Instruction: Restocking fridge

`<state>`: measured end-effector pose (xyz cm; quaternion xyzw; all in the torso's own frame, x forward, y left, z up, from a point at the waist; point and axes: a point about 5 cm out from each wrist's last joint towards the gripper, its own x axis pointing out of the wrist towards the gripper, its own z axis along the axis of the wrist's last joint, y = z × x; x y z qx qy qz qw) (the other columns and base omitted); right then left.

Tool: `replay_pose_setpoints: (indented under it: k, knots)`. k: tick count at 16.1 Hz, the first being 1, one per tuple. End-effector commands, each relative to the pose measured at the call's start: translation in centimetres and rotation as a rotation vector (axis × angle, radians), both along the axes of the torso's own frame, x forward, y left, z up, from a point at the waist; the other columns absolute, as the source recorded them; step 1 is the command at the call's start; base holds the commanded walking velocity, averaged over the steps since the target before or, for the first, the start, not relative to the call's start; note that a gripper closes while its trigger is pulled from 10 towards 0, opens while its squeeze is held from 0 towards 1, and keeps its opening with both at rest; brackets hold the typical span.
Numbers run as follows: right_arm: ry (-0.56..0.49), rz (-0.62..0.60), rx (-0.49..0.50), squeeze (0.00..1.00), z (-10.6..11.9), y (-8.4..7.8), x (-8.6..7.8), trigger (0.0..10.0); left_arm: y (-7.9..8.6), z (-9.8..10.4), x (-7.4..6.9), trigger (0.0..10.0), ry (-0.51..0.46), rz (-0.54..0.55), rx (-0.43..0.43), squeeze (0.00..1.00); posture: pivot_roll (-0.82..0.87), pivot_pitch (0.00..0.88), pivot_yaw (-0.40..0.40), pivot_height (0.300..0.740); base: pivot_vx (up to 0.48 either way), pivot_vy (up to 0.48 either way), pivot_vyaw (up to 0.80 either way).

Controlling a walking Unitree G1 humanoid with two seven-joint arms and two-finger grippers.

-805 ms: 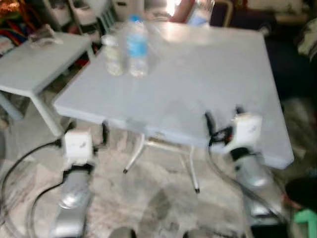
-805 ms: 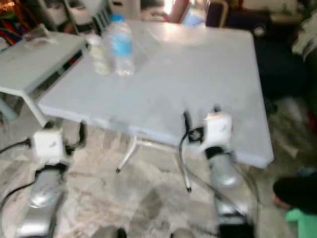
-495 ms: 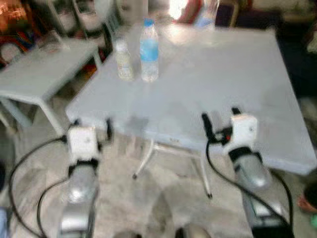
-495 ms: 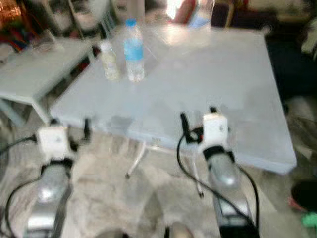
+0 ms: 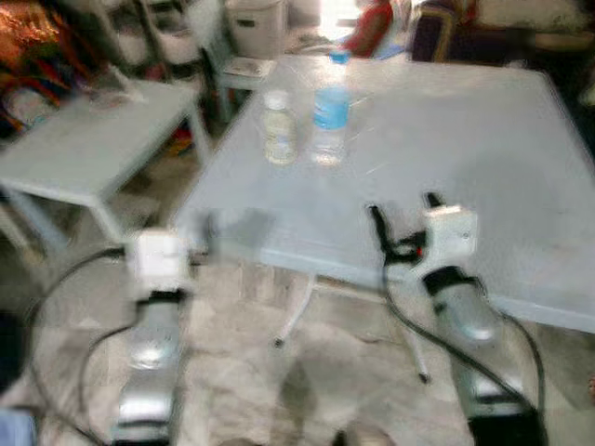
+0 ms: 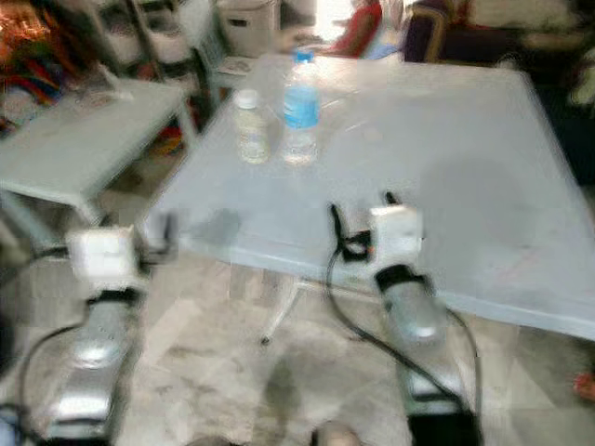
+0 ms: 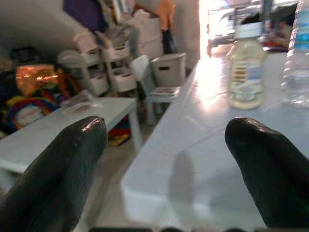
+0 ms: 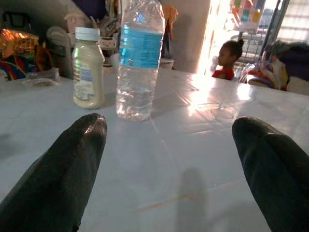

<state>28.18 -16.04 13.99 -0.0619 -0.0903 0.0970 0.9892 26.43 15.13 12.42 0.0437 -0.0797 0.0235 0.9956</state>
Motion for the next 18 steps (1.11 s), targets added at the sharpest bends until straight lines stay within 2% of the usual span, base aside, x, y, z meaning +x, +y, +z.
replay_pose_setpoints:
  k: [1, 2, 4, 8, 11, 12, 18]
  knots:
    - [-0.048, 0.04, -0.004, 0.0, 0.9, 1.0, 0.2, 10.0, 1.1, 0.0, -0.1, 10.0, 0.002, 0.03, 0.02, 0.0, -0.09, 0.087, 0.022, 0.74, 0.446, 0.0, 0.51]
    - [-0.049, 0.034, -0.008, 0.0, 1.0, 1.0, 0.2, 10.0, 1.0, 0.0, 0.0, 10.0, 0.001, 0.027, 0.019, 0.0, -0.09, 0.087, 0.021, 0.74, 0.446, 0.0, 0.51]
    - [-0.022, 0.024, 0.045, 0.0, 0.8, 0.9, 0.4, 10.0, 0.9, -0.3, 0.0, 10.0, 0.006, 0.021, 0.022, 0.0, -0.09, 0.09, 0.016, 0.74, 0.459, 0.0, 0.0]
    - [-0.005, 0.043, 0.058, 0.0, 0.7, 1.0, 0.5, 10.0, 0.5, -0.5, -0.1, 10.0, 0.009, 0.014, 0.022, 0.0, -0.09, 0.096, 0.005, 0.74, 0.439, 0.0, 0.0]
    - [0.004, 0.057, 0.055, 0.0, 0.7, 1.5, 0.8, 10.0, 0.3, -0.6, 0.0, 10.0, 0.009, 0.008, 0.007, 0.0, -0.09, 0.096, -0.003, 0.74, 0.286, 0.0, -0.76]
    - [-0.007, 0.078, 0.053, 0.0, 0.9, 1.8, 0.9, 10.0, 0.2, -0.2, 0.1, 10.0, -0.018, 0.005, -0.007, 0.0, -0.09, 0.101, -0.003, 0.74, 0.0, 0.0, 0.0]
    - [-0.024, 0.134, 0.038, 0.0, 1.4, 2.9, 1.4, 10.0, 1.0, 0.2, -0.1, 10.0, -0.037, 0.043, 0.0, 0.0, -0.09, 0.135, -0.021, 0.74, 0.0, 0.0, 0.0]
